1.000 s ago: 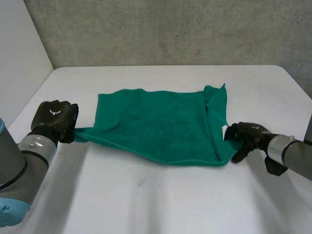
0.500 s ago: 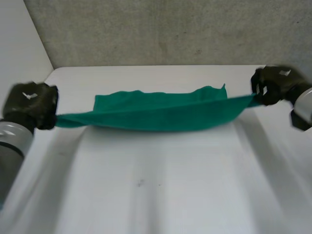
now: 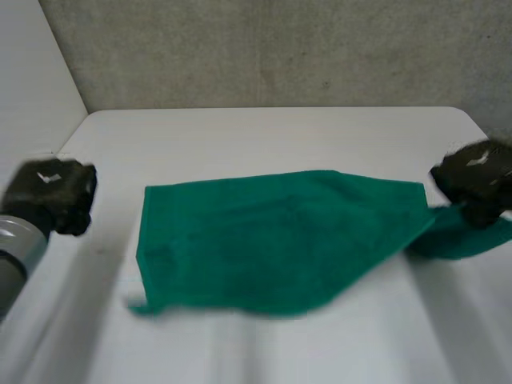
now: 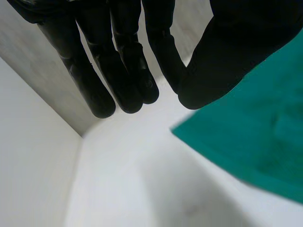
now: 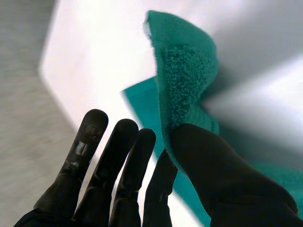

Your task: Fold the towel.

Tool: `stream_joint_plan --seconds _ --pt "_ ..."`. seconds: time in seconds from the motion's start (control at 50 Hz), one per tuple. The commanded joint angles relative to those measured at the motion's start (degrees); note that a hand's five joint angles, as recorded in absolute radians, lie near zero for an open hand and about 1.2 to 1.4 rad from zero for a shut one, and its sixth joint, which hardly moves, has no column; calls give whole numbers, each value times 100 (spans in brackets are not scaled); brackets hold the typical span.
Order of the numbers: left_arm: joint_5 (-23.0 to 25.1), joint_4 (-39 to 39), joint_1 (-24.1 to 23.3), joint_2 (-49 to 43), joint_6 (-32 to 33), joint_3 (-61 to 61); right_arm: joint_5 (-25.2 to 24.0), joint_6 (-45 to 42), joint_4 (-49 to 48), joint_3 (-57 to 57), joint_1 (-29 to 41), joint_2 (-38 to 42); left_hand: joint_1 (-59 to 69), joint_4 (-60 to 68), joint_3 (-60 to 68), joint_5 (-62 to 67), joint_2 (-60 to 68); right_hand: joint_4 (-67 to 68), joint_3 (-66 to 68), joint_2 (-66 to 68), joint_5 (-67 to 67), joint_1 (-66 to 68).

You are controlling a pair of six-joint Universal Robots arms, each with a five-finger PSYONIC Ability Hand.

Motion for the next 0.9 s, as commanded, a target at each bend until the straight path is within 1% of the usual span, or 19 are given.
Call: stream_joint_plan --seconds 0.02,0.08,0.1,0.16,0.18,0.22,0.24,0.26,0.28,0.32,0.4,0.46,0.48,0.52,0.62,0.64,0.66,0.76,0.9 --pt "-7 27 -155 -1729 -15 580 488 -245 -15 -543 203 1782 1499 1148 1175 1458 1146 1182 1245 1280 1321 2384" --pt "-7 18 -305 -2013 -15 801 648 -201 -24 -738 264 2101 1499 1148 1175 1458 1146 1182 1245 1280 1321 2384" --pt "-7 26 -436 -2092 -24 897 674 -175 -32 -782 299 2163 1499 1148 1175 1458 1146 1182 1245 1280 1321 2384" --pt "-16 27 -586 -2075 -41 934 692 -78 -146 -853 449 2216 1499 1148 1175 1458 1146 1182 1245 1280 1321 2384" --pt "-33 18 -665 -2057 -50 890 692 0 -260 -844 466 2216 918 568 594 878 566 1182 1245 1280 1321 2384" --pt "-51 -8 -770 -1926 -77 828 701 97 -401 -827 466 2181 -1263 -1614 -1588 -1304 -1616 1182 1245 1280 1321 2384" --pt "-51 -9 -771 -1925 -77 828 701 133 -454 -827 475 2172 -1274 -1625 -1599 -1315 -1627 1182 1245 1280 1321 2384" --pt "-77 -52 -945 -1499 -120 593 701 168 -498 -827 467 2146 -3439 -3790 -3764 -3480 -3792 1182 1245 1280 1321 2384" --pt "-69 -53 -1016 -1364 -147 486 701 229 -577 -809 458 2093 -3677 -4028 -4002 -3718 -4030 1182 1245 1280 1321 2384" --pt "-51 -44 -1174 -953 -252 119 710 273 -708 -774 440 2023 -3831 -4181 -4155 -3872 -4184 1182 1245 1280 1321 2384" --pt "-60 -9 -1412 -459 -480 -436 718 326 -1051 -643 431 1979 -3831 -4182 -4156 -3872 -4184 1182 1245 1280 1321 2384" --pt "-51 44 -1614 -370 -551 -727 727 353 -1227 -520 414 1944 -3848 -4198 -4172 -3889 -4201 1182 1245 1280 1321 2384" --pt "-51 157 -1745 -396 -551 -875 710 353 -1306 -441 414 1909 -3931 -4282 -4256 -3972 -4284 1182 1245 1280 1321 2384" --pt "-68 307 -1852 -457 -534 -999 701 353 -1359 -361 414 1882 -4216 -4567 -4541 -4257 -4569 1182 1245 1280 1321 2384" --pt "-253 738 -1966 -721 -507 -1219 692 353 -1483 -212 414 1847 -4688 -5038 -5012 -4729 -5041 1182 1245 1280 1321 2384" --pt "-314 825 -1975 -774 -499 -1272 692 353 -1517 -185 414 1829 -5288 -5639 -5613 -5329 -5641 1182 1245 1280 1321 2384" --pt "-332 852 -1975 -791 -499 -1299 692 353 -1518 -185 414 1829 -5444 -5795 -5769 -5485 -5797 1182 1245 1280 1321 2384" --pt "-341 958 -1984 -879 -446 -1422 683 353 -1614 -71 405 1742 -5446 -5796 -5770 -5487 -5799 1182 1245 1280 1321 2384" --pt "-376 1353 -2037 -1073 -253 -1641 666 353 -1711 26 405 1715 -5261 -5612 -5586 -5302 -5614 1182 1245 1280 1321 2384"
